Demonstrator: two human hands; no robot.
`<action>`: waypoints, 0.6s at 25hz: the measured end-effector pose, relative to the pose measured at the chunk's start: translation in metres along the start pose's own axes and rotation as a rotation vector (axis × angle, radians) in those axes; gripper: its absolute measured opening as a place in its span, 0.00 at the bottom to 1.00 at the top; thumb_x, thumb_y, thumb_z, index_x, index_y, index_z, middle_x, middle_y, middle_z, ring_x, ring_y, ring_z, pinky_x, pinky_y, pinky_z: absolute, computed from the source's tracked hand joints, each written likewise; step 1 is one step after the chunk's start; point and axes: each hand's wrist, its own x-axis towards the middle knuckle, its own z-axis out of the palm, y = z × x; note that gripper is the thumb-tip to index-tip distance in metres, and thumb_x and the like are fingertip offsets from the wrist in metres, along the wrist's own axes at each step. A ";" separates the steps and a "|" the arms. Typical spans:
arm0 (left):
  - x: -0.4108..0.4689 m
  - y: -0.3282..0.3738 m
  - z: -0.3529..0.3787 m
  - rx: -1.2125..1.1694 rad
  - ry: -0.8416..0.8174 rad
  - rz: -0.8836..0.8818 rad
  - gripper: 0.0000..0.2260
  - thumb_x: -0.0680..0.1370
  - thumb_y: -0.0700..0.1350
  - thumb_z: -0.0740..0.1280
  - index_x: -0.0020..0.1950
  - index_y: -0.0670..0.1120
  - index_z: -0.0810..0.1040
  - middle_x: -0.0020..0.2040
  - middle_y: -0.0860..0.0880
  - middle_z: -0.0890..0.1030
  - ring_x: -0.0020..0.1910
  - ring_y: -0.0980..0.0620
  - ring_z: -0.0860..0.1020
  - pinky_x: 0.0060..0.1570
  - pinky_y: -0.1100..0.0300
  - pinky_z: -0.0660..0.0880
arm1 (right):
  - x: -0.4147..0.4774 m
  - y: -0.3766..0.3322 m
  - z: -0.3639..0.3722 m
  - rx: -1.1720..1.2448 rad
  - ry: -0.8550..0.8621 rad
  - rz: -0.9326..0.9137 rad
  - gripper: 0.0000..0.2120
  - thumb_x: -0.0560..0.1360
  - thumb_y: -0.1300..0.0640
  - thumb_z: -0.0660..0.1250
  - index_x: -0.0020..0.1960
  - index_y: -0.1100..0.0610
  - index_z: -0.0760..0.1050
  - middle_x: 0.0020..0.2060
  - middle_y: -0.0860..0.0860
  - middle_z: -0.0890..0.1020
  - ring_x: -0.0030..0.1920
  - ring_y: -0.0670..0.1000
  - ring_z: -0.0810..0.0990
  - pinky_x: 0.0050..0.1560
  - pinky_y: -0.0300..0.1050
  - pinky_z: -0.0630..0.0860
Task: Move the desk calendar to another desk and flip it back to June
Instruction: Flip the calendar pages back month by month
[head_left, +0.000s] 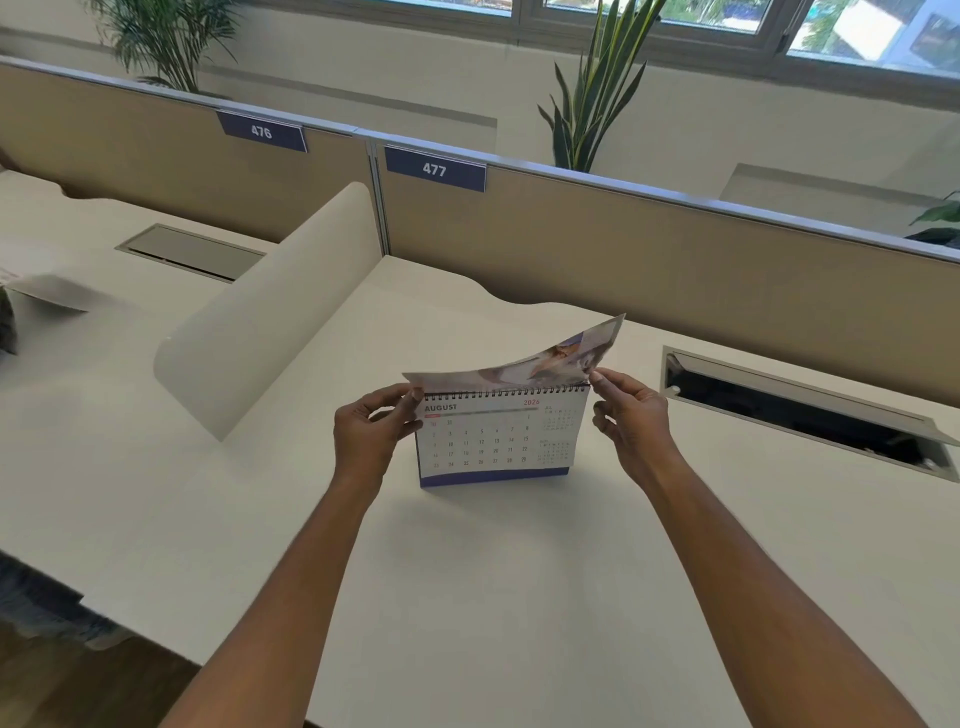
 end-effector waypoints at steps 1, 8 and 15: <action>0.001 0.000 0.000 -0.001 0.005 -0.004 0.05 0.75 0.42 0.78 0.49 0.44 0.88 0.41 0.48 0.89 0.41 0.51 0.87 0.47 0.55 0.86 | 0.001 0.000 0.000 -0.011 0.012 0.000 0.05 0.78 0.56 0.73 0.51 0.57 0.85 0.38 0.48 0.87 0.38 0.50 0.72 0.40 0.45 0.76; 0.007 -0.002 0.002 0.023 0.037 -0.008 0.09 0.74 0.46 0.79 0.51 0.42 0.88 0.47 0.44 0.89 0.46 0.47 0.88 0.48 0.54 0.85 | 0.008 0.005 0.003 -0.085 0.063 -0.021 0.07 0.77 0.53 0.73 0.51 0.57 0.85 0.44 0.52 0.86 0.44 0.53 0.74 0.48 0.51 0.76; 0.007 -0.007 0.001 0.018 0.000 -0.002 0.08 0.75 0.48 0.79 0.50 0.44 0.88 0.45 0.46 0.90 0.46 0.47 0.89 0.46 0.57 0.85 | 0.011 0.008 0.005 -0.080 0.036 -0.009 0.10 0.79 0.54 0.71 0.55 0.60 0.84 0.46 0.53 0.88 0.53 0.54 0.83 0.49 0.50 0.79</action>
